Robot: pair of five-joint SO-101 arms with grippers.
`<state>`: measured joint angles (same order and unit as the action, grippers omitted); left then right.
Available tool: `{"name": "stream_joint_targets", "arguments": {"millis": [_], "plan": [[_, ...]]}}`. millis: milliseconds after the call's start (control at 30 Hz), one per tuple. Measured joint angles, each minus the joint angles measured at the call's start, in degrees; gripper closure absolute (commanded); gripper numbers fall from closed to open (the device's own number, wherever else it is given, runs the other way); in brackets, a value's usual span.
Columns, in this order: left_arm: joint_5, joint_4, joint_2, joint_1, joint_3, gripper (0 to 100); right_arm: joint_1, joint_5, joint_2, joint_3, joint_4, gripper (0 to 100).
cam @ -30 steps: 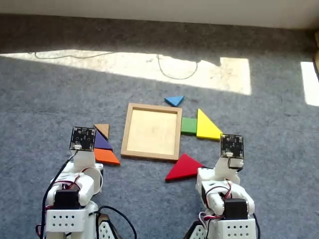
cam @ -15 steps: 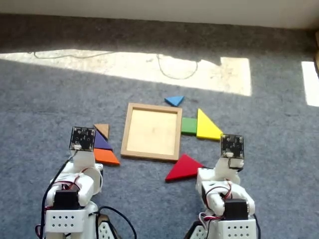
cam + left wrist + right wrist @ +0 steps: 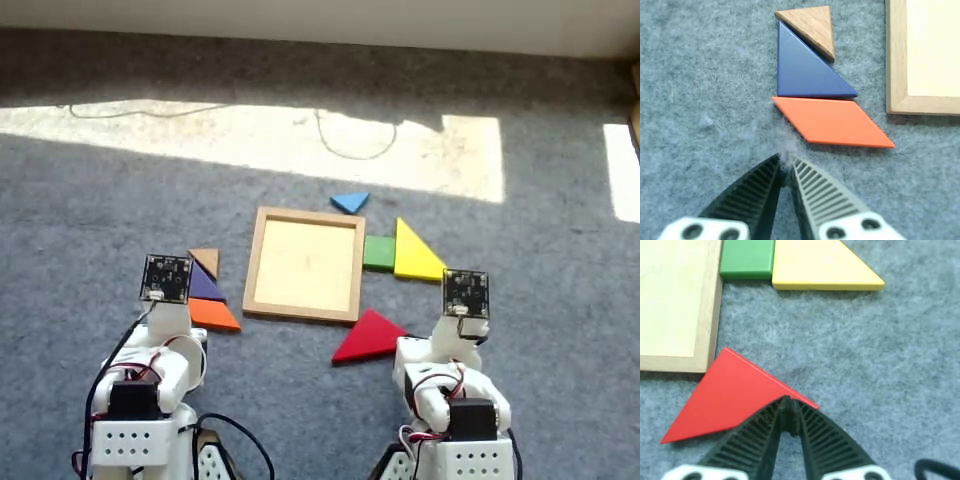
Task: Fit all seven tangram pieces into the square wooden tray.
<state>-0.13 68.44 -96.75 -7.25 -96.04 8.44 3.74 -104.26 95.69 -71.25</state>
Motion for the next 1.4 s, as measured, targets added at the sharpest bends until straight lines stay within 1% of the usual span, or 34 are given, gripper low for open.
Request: {"name": "stream_joint_targets", "arguments": {"millis": [133, 233, 300, 433, 600, 667, 800, 867, 967, 1167, 1233, 1300, 1400], "plan": [[0.00, 0.00, 0.00, 0.00, 0.00, 99, -2.46, 2.46, -0.26, -6.15, 0.00, 99.3], [0.00, 0.00, 0.00, 0.00, 0.00, 99, -3.34, 2.90, -0.09, -11.34, -1.14, 99.4], [0.00, 0.00, 0.00, 0.00, 0.00, 99, -3.25, 2.90, 3.08, -15.65, -2.81, 99.4], [0.00, 0.00, 0.00, 0.00, 0.00, 99, -3.25, 2.90, 15.03, -27.25, -5.36, 99.4], [0.00, 0.00, 0.00, 0.00, 0.00, 99, -3.25, 2.29, 35.16, -42.37, -5.63, 98.9], [0.00, 0.00, 0.00, 0.00, 0.00, 99, -2.37, -1.93, 43.25, -47.30, -5.63, 98.9], [0.00, 0.00, 0.00, 0.00, 0.00, 99, -0.09, -15.56, 56.79, -54.33, -3.78, 98.8], [0.00, 0.00, 0.00, 0.00, 0.00, 99, 0.62, -20.66, 62.77, -56.35, -2.73, 98.6], [0.00, 0.00, 0.00, 0.00, 0.00, 99, 0.88, -24.53, 71.21, -59.52, -1.76, 92.4], [0.00, 0.00, 0.00, 0.00, 0.00, 99, 0.97, -26.02, 86.77, -67.16, -0.79, 65.4], [0.00, 0.00, 0.00, 0.00, 0.00, 99, 0.88, -26.02, 91.78, -69.19, -0.62, 58.4], [0.00, 0.00, 0.00, 0.00, 0.00, 99, 1.23, -26.02, 96.44, -71.38, -0.62, 55.0], [0.00, 0.00, 0.00, 0.00, 0.00, 99, 2.81, -26.20, 103.38, -75.34, -0.53, 54.8]]}}
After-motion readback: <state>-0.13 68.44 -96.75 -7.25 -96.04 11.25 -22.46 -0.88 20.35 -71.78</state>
